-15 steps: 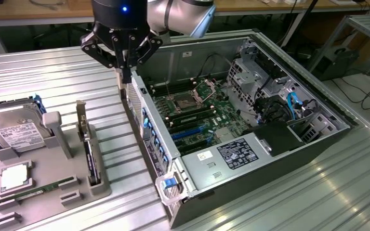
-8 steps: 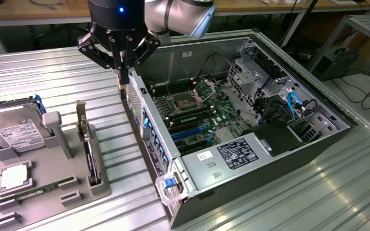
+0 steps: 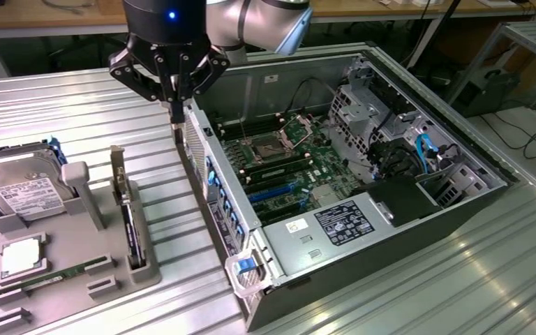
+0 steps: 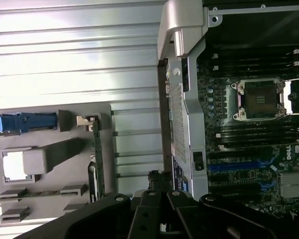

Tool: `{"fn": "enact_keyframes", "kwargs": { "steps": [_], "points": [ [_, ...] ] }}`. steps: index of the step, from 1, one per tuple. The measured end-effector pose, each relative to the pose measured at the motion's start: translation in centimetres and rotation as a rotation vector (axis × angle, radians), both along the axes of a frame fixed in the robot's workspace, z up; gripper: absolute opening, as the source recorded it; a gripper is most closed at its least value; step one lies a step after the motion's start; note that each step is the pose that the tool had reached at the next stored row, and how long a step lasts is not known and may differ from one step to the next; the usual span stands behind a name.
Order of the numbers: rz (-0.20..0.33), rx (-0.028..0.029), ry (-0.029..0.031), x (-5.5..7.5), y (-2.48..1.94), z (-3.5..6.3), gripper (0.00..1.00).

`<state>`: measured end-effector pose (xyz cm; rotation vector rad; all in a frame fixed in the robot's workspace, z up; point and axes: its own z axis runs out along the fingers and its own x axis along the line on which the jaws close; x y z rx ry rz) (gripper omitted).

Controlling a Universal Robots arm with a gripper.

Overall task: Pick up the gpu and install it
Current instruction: 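Reach for the gpu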

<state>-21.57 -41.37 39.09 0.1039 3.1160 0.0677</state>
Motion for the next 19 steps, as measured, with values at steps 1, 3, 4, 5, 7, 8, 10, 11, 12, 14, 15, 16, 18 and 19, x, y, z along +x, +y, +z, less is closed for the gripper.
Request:
{"fn": "enact_keyframes", "kwargs": {
  "steps": [1, 3, 4, 5, 7, 8, 10, 11, 12, 14, 15, 16, 18, 19],
  "points": [
    [0.000, 0.0000, 0.0000, 0.0, -0.01, 0.00, 0.11],
    [0.000, 0.0000, 0.0001, -0.2, -0.05, -0.01, 0.11],
    [0.000, 0.0001, 0.0001, -0.3, -0.07, -0.02, 0.11],
    [0.000, 0.0000, 0.0002, -0.3, -0.09, -0.02, 0.11],
    [0.000, 0.0000, 0.0003, -0.4, -0.12, -0.03, 0.11],
    [0.001, 0.0001, 0.0003, -0.5, -0.14, -0.04, 0.11],
    [0.001, 0.0001, 0.0003, -0.6, -0.18, -0.05, 0.11],
    [0.001, 0.0001, 0.0003, -0.7, -0.20, -0.05, 0.11],
    [0.001, 0.0001, 0.0004, -0.7, -0.22, -0.06, 0.11],
    [0.001, 0.0000, 0.0004, -0.9, -0.25, -0.07, 0.11],
    [0.001, 0.0000, 0.0004, -1.0, -0.27, -0.07, 0.11],
    [0.001, 0.0000, 0.0005, -1.0, -0.29, -0.08, 0.11],
    [0.001, 0.0001, 0.0005, -1.1, -0.33, -0.09, 0.11],
    [0.001, 0.0000, 0.0005, -1.2, -0.34, -0.09, 0.11]
  ]
}}
